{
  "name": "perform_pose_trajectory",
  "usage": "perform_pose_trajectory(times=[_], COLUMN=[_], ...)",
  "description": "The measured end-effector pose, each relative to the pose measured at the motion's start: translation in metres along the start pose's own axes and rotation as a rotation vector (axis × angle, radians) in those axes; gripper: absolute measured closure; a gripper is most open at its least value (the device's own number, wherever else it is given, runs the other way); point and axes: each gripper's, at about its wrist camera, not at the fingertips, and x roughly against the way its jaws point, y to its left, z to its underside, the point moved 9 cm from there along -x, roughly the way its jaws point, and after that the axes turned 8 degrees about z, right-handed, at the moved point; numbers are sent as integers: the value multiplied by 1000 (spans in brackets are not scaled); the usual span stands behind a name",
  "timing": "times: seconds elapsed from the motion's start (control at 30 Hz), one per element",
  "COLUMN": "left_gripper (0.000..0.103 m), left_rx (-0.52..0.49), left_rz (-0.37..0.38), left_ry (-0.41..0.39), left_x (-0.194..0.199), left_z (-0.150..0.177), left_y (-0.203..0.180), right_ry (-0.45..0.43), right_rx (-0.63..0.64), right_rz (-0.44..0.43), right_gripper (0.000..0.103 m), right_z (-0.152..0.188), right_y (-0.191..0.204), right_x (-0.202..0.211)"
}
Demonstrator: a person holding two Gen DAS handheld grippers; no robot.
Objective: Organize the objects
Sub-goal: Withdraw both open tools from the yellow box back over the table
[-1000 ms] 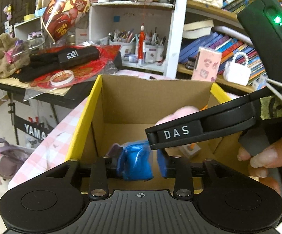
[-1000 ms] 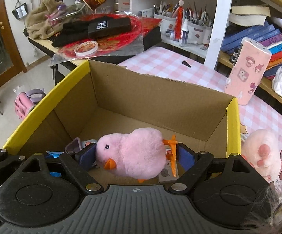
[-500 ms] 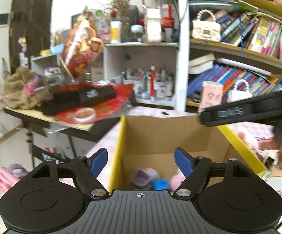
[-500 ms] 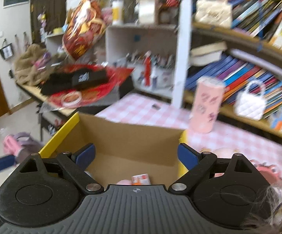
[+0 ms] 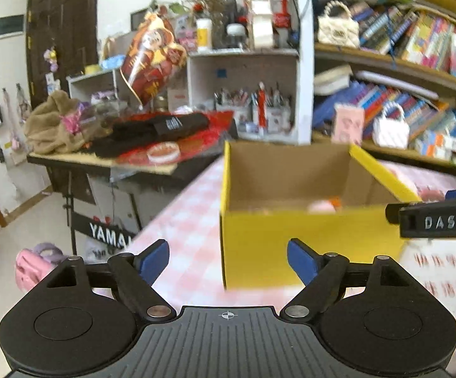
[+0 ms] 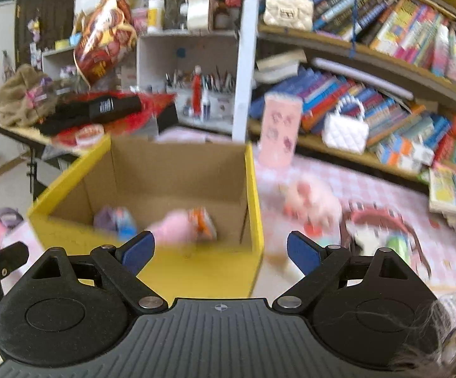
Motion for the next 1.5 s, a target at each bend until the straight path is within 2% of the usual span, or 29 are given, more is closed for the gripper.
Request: perform_pose_trajectory(times=[0.3,0.53,1.0,1.5], left_gripper=[17,14,14,14], left_rx=[46,32,-12,-55], left_rz=[43,65,212,358], left_ry=[99,108,160,196], left_x=[23,39,44,28], left_z=[50,63,86,86], left_y=[-7,-12,-48,-107], right_ry=[85,118,157,213], right_rx=[6,3,-61,-144], right_rz=[47,90,207,323], right_gripper=[12,12,10,10], right_z=[73,104,133,150], right_y=[6,4,-26,-82], right_x=[38,55,83,91])
